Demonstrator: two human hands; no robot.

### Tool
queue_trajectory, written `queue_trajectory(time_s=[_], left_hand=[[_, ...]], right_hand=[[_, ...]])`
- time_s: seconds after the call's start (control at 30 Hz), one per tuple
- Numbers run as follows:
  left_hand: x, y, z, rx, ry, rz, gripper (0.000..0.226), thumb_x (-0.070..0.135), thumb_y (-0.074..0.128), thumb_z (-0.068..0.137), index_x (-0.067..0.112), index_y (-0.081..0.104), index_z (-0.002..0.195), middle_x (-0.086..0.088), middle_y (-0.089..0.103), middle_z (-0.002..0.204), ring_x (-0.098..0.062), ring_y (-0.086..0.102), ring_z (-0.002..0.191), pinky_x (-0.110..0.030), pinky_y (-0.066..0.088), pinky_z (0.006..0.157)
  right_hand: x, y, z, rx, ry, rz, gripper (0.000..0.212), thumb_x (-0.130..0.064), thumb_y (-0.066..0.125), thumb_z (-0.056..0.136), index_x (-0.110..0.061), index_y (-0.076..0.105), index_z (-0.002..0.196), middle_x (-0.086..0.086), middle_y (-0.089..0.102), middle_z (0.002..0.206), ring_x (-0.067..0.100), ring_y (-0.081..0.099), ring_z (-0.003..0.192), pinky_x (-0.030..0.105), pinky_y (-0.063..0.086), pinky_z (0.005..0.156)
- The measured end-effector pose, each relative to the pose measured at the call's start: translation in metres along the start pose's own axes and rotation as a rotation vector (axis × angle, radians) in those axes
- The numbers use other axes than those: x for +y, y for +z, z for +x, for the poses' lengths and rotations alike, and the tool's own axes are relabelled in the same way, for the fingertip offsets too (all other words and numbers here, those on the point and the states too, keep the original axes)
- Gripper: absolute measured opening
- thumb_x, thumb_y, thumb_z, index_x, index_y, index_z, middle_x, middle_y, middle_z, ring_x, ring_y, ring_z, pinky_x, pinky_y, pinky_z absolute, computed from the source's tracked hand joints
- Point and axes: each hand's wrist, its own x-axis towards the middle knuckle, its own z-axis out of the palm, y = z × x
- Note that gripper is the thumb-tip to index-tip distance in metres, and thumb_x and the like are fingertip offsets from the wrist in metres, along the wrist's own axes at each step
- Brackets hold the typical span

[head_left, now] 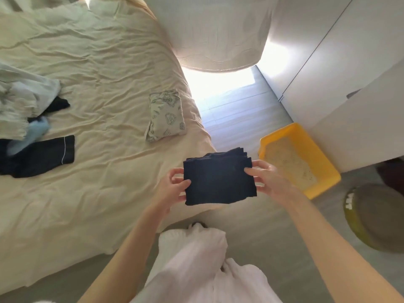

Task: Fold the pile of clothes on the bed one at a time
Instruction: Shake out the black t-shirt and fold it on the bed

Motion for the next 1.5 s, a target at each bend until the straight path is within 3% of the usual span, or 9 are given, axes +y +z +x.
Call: queue_trajectory(time_s=[0.27,0.47,0.63,0.87,1.07,1.2,1.33,1.4,1.5], left_hand=[[0.022,0.06,0.062,0.076,-0.089,-0.095,0.024,0.0,0.054,0.091,0.015,0.048,0.108,-0.007,0.06,0.103,-0.021,0.063,0.087,-0.031,0.053,0.06],[0.067,0.115,0.126,0.112,-0.102,-0.183,0.028,0.001,0.053,0.091,0.015,0.044,0.114,-0.006,0.059,0.104,-0.018,0.062,0.086,-0.027,0.054,0.058],[0.109,0.132,0.155,0.171,-0.065,-0.34,0.027,0.017,0.064,0.088,0.02,0.048,0.108,-0.005,0.061,0.106,-0.019,0.065,0.09,-0.027,0.055,0.058],[0.157,0.112,0.211,0.384,0.039,-0.544,0.021,0.011,0.062,0.089,0.016,0.052,0.107,-0.005,0.063,0.101,-0.014,0.068,0.08,-0.026,0.055,0.055],[0.193,0.086,0.288,0.68,0.045,-0.709,0.022,0.007,0.058,0.092,0.009,0.047,0.111,-0.005,0.058,0.097,-0.018,0.064,0.079,-0.025,0.054,0.05],[0.206,0.069,0.348,0.771,0.086,-0.837,0.02,0.003,0.056,0.092,0.008,0.047,0.109,-0.005,0.058,0.096,-0.017,0.064,0.078,-0.023,0.053,0.048],[0.21,0.052,0.409,0.848,0.094,-0.914,0.015,-0.002,0.053,0.09,0.013,0.053,0.095,-0.004,0.061,0.09,-0.013,0.066,0.075,-0.023,0.053,0.048],[0.209,0.038,0.441,0.888,0.08,-0.915,0.017,-0.002,0.051,0.09,0.012,0.054,0.098,-0.006,0.062,0.094,-0.017,0.067,0.081,-0.035,0.059,0.063],[0.205,0.013,0.486,0.929,0.026,-0.868,0.027,0.002,0.048,0.09,0.008,0.046,0.117,-0.007,0.058,0.104,-0.03,0.062,0.099,-0.05,0.052,0.087]], right_hand=[[-0.055,-0.049,0.068,-0.038,-0.024,-0.127,0.021,-0.02,0.059,0.093,-0.018,0.055,0.114,-0.001,0.064,0.11,0.017,0.061,0.097,0.021,0.055,0.066],[-0.127,-0.085,0.147,-0.054,-0.039,-0.309,0.025,-0.013,0.058,0.094,-0.009,0.056,0.118,0.011,0.062,0.118,0.03,0.059,0.108,0.04,0.052,0.09],[-0.201,-0.088,0.2,-0.142,-0.086,-0.423,0.019,-0.013,0.061,0.089,-0.015,0.062,0.108,0.01,0.066,0.111,0.029,0.064,0.096,0.035,0.053,0.071],[-0.299,-0.025,0.292,-0.332,-0.157,-0.625,0.025,-0.013,0.061,0.091,-0.008,0.06,0.116,0.01,0.062,0.119,0.03,0.059,0.108,0.044,0.05,0.093],[-0.36,0.051,0.383,-0.522,-0.198,-0.744,0.03,-0.004,0.06,0.09,0.0,0.058,0.12,0.02,0.061,0.119,0.038,0.059,0.109,0.045,0.049,0.092],[-0.382,0.098,0.449,-0.584,-0.249,-0.844,0.028,-0.005,0.058,0.09,-0.004,0.06,0.118,0.016,0.063,0.117,0.032,0.061,0.107,0.044,0.051,0.092],[-0.387,0.145,0.515,-0.598,-0.315,-0.931,0.026,-0.007,0.058,0.089,-0.005,0.063,0.115,0.014,0.065,0.11,0.029,0.062,0.101,0.037,0.054,0.081],[-0.384,0.17,0.547,-0.601,-0.343,-0.955,0.025,-0.006,0.059,0.088,-0.005,0.064,0.112,0.011,0.066,0.103,0.027,0.062,0.094,0.034,0.053,0.077],[-0.377,0.207,0.592,-0.606,-0.384,-0.987,0.02,-0.005,0.059,0.087,-0.007,0.066,0.106,0.011,0.066,0.1,0.025,0.062,0.09,0.032,0.053,0.074]])
